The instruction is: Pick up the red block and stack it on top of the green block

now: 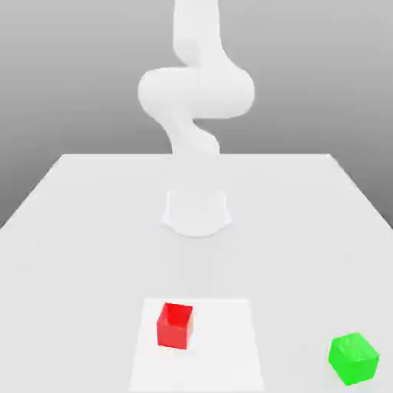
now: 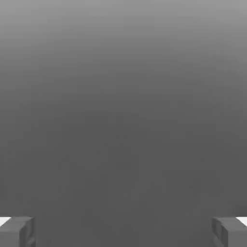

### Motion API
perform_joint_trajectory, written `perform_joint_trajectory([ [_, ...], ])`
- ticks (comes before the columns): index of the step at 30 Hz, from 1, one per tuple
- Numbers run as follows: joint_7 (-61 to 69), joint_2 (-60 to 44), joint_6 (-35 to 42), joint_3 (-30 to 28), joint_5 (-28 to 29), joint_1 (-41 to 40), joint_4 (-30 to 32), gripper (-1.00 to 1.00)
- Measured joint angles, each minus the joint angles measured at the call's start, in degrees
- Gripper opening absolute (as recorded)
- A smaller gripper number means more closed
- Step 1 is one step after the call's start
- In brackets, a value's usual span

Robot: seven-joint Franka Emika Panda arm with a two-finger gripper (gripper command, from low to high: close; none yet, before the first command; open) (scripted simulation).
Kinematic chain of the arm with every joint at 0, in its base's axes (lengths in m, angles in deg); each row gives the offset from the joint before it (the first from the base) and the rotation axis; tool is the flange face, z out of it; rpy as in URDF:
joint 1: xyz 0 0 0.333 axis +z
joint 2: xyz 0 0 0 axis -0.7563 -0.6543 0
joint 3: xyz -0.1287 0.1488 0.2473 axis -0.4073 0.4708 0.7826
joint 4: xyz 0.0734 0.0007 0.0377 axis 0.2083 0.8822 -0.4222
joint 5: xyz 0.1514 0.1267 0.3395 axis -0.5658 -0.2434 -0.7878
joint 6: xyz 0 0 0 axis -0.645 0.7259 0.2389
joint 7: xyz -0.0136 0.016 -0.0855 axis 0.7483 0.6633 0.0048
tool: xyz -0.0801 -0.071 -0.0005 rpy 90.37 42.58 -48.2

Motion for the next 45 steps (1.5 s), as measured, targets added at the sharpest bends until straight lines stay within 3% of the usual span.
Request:
perform_joint_trajectory([
  [19,-4.92,-40.05,-22.62,-1.28,0.06,-3.13,20.79,0.00],
  [26,-4.52,-54.57,-34.18,-0.75,-0.99,-3.61,20.62,0.00],
  [27,-4.47,-55.83,-35.25,-0.69,-1.06,-3.66,20.45,-1.00],
  [34,-4.58,-55.73,-35.20,-0.67,-0.92,-3.67,20.46,-1.00],
  [40,-4.96,-44.77,-25.72,-0.83,-0.25,-3.47,21.96,-1.00],
  [45,2.84,-46.76,-19.22,5.09,1.59,4.72,13.62,-1.00],
])
